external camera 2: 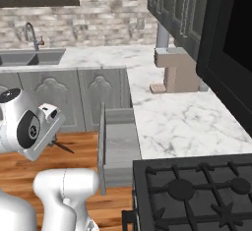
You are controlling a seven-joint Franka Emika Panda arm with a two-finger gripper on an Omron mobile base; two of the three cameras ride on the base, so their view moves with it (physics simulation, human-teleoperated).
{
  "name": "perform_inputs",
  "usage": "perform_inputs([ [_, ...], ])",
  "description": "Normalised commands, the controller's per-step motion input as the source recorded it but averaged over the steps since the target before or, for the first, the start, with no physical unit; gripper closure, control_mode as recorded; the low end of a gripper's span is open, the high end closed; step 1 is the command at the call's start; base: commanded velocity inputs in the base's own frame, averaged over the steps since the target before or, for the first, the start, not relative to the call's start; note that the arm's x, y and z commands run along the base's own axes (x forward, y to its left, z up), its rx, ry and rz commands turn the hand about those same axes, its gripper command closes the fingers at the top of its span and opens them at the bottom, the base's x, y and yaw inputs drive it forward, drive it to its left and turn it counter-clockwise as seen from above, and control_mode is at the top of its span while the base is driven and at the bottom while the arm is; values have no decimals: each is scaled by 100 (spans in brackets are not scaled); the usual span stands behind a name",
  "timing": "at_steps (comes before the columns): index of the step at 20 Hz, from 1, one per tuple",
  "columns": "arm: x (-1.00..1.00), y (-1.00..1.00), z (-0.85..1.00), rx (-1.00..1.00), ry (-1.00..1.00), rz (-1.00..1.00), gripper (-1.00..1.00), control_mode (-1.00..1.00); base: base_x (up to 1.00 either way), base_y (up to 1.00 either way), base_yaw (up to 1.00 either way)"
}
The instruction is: Organize the utensils by type. Pick up the wooden spoons from the counter and place them in the open cabinet. Then pick up the metallic utensils from the counter and place them in the open drawer.
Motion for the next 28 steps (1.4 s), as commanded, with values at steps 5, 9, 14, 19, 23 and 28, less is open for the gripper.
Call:
perform_inputs([
  [5, 0, 0, 0, 0, 0, 0, 100, 100, 55, -36, 5],
  [9, 0, 0, 0, 0, 0, 0, 100, 100, 51, -31, 7],
  [14, 0, 0, 0, 0, 0, 0, 100, 100, 26, -15, 1],
  [19, 0, 0, 0, 0, 0, 0, 100, 100, 1, 0, 0],
  [23, 0, 0, 0, 0, 0, 0, 100, 100, 0, 0, 0],
  [28, 0, 0, 0, 0, 0, 0, 100, 100, 0, -5, 0],
])
